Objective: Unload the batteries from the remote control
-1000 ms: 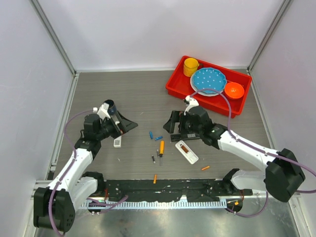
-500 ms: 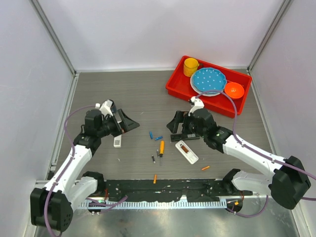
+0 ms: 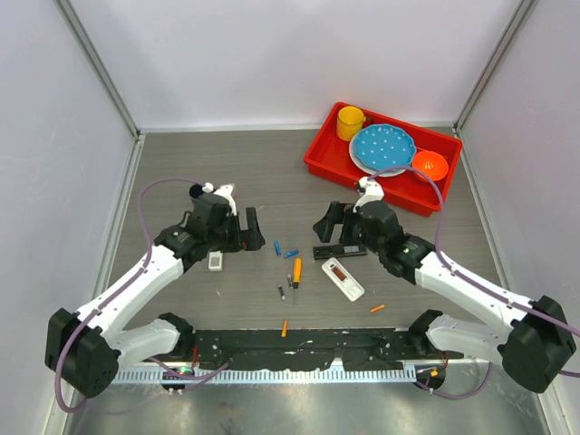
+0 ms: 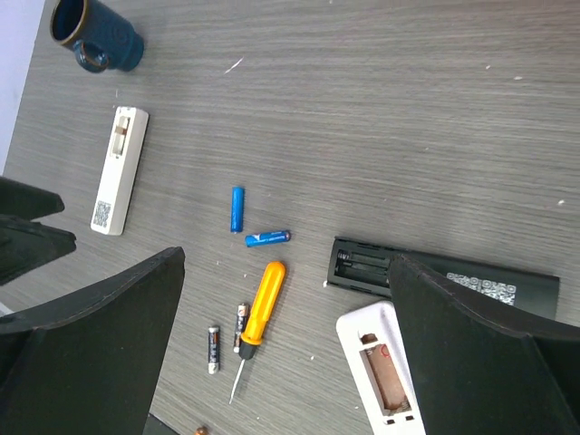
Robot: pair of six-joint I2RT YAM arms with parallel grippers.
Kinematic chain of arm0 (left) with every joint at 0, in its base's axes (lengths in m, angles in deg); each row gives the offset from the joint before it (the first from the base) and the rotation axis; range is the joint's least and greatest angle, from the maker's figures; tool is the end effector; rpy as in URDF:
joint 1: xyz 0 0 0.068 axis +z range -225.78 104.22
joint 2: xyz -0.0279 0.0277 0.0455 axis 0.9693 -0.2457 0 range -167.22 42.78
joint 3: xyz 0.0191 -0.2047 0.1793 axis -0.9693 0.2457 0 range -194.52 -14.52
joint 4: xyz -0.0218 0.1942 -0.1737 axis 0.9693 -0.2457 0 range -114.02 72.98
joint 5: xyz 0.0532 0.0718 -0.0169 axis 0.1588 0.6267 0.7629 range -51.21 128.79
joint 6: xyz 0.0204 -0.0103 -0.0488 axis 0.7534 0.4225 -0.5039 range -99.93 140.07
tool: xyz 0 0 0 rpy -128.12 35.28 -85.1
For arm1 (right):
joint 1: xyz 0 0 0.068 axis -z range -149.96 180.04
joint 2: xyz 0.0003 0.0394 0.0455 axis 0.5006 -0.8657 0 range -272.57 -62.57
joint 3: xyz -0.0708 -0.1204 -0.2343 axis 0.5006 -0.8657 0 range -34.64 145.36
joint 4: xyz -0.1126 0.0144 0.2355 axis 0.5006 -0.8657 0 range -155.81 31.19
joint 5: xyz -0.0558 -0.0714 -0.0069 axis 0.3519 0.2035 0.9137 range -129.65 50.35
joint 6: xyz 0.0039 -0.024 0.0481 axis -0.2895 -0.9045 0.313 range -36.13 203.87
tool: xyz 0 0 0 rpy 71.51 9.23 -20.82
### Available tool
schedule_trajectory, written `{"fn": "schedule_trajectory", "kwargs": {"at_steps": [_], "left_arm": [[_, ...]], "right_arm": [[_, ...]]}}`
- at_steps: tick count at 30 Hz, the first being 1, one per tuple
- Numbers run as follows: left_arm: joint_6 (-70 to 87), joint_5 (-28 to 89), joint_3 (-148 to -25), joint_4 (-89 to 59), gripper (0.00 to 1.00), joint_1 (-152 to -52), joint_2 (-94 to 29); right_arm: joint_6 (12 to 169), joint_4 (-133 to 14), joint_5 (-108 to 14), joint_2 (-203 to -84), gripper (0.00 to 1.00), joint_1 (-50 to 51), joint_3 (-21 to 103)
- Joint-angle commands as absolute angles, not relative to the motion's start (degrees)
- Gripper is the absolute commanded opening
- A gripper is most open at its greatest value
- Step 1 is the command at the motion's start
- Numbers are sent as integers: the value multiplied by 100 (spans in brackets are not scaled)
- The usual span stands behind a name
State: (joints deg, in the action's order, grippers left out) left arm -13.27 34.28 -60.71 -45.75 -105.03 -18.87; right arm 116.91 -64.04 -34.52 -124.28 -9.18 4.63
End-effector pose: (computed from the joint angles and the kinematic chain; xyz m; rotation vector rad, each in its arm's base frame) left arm 0.1952 -0.1126 0.2622 -0.0461 2.4269 -0.6144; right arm 0.1887 0.1501 0.2570 -0.0570 2.1231 0.6801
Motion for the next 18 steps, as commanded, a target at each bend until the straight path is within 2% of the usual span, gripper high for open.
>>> {"fn": "schedule_trajectory", "kwargs": {"at_steps": [1, 7, 18], "left_arm": [[-1122, 5011, -6479, -5208, 100, -10891, -1901], [-1218, 5961, -6796, -5613, 100, -11111, -1813], [-1201, 5839, -6357, -4807, 100, -11111, -961]], "right_arm": [[11587, -6382, -2946, -12041, 100, -880, 439], [11429, -6663, -2401, -11856, 100, -863, 482], [11288, -6944, -2154, -11434, 100, -845, 606]]}}
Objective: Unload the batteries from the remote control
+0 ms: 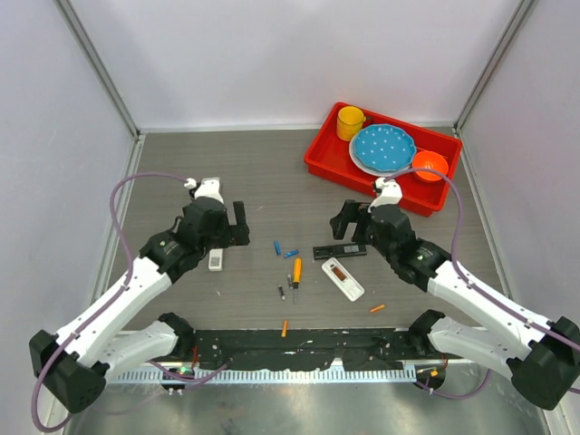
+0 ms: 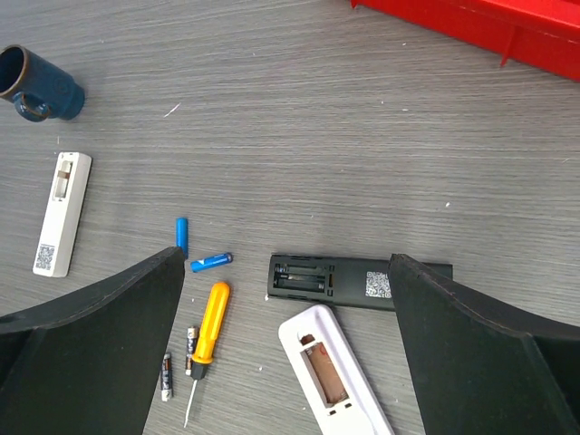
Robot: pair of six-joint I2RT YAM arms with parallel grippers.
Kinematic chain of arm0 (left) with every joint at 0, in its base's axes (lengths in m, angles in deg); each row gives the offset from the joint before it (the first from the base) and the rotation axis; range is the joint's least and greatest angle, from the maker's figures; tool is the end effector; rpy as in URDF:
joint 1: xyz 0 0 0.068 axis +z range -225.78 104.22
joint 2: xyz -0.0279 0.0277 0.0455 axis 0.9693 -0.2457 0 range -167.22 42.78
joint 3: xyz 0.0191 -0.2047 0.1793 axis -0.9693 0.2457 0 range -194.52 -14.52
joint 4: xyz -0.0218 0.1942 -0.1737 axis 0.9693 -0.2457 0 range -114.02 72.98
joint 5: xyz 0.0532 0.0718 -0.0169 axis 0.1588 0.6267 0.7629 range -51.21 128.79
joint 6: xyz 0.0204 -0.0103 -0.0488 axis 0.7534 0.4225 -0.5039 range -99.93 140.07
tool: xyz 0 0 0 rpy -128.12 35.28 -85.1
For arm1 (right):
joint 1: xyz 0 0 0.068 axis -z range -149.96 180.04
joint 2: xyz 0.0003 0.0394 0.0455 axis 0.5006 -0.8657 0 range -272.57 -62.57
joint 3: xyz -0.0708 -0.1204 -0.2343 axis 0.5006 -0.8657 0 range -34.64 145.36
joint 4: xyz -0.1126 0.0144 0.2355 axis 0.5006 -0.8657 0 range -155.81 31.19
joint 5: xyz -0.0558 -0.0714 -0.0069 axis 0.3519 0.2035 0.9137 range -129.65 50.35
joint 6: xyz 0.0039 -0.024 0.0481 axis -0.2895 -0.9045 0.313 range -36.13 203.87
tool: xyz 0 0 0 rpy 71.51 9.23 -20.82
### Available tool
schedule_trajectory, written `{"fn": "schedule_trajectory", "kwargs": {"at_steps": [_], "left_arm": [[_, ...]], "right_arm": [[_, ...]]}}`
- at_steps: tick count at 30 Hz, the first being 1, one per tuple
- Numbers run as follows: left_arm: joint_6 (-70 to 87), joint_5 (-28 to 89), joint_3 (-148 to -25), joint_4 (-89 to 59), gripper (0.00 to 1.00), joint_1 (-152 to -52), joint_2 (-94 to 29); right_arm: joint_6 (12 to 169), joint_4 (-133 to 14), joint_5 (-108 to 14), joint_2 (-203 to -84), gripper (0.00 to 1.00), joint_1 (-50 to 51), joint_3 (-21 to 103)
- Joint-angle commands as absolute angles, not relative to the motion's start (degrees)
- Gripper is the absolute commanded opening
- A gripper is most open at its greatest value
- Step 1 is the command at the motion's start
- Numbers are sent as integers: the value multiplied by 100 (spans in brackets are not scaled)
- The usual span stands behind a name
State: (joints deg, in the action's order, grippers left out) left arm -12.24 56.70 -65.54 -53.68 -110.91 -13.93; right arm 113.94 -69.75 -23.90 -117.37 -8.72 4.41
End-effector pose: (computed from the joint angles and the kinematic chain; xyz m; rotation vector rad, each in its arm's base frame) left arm 0.1736 -0.1088 0.2971 -0.1022 2.2777 -0.2595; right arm 0.1749 0.1282 0.2718 0.0189 2.0512 0.4788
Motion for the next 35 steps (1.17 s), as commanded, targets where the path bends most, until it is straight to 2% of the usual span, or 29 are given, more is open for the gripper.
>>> {"fn": "schedule_trajectory", "kwargs": {"at_steps": [1, 6, 14, 27, 30, 35], "left_arm": [[-1236, 5865, -6174, -4700, 100, -11111, -804], [-1499, 6102, -5759, -4322, 100, -11111, -512], [-1895, 6542, -5820, -4725, 100, -11111, -723], [-1474, 6393, -5776, -4023, 100, -11111, -469], [-1184, 6463, -5785, -3812, 100, -11111, -328], [-596, 6708, -5548, -3119, 100, -11111, 5]], "right_arm": [[11288, -6944, -2154, -11390, 100, -854, 605], [11262, -6979, -2111, -11118, 100, -845, 570], [10998, -7261, -1751, -10705, 100, -854, 702], [10637, -6910, -977, -10001, 98, -854, 316], [10122, -6261, -521, -9721, 97, -854, -61], [8689, -3539, 323, -9123, 93, -863, -1438]]}}
